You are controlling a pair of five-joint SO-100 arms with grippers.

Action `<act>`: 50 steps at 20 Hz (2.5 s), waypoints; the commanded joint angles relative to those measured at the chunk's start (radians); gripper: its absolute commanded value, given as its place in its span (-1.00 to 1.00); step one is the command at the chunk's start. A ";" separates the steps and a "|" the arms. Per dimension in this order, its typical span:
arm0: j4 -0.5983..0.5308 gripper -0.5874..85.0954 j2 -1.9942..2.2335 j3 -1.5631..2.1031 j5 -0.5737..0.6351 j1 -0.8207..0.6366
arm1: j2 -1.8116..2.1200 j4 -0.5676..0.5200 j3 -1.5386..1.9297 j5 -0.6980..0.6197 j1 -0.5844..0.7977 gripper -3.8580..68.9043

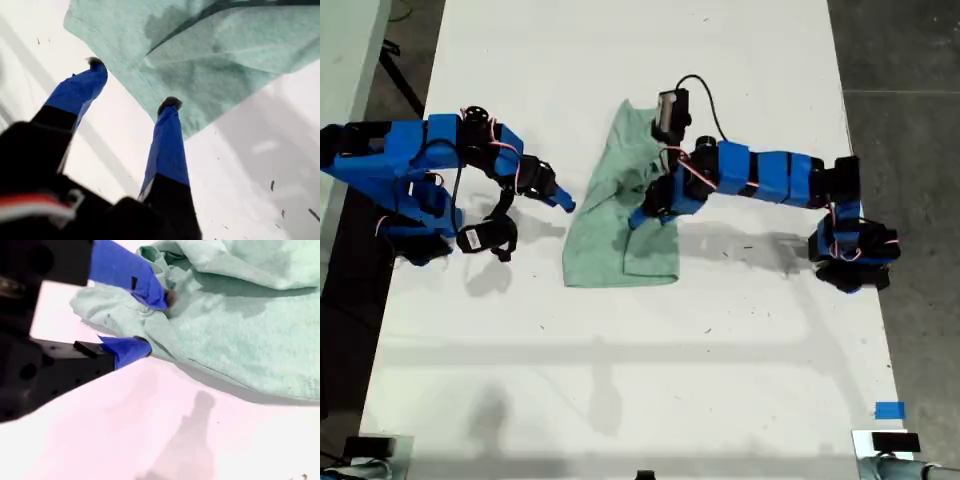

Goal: Fold t-shirt

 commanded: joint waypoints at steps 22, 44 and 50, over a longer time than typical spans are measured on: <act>-0.402 -0.63 -0.410 0.144 -0.259 0.121 | 0.557 0.106 0.457 -0.074 0.152 -0.35; -0.071 -0.99 -0.660 -0.583 -0.169 0.135 | 0.614 0.064 0.555 -0.044 0.147 -0.39; 0.015 -0.97 -1.101 -1.039 -0.169 0.097 | 0.614 0.043 0.586 -0.021 0.124 -0.40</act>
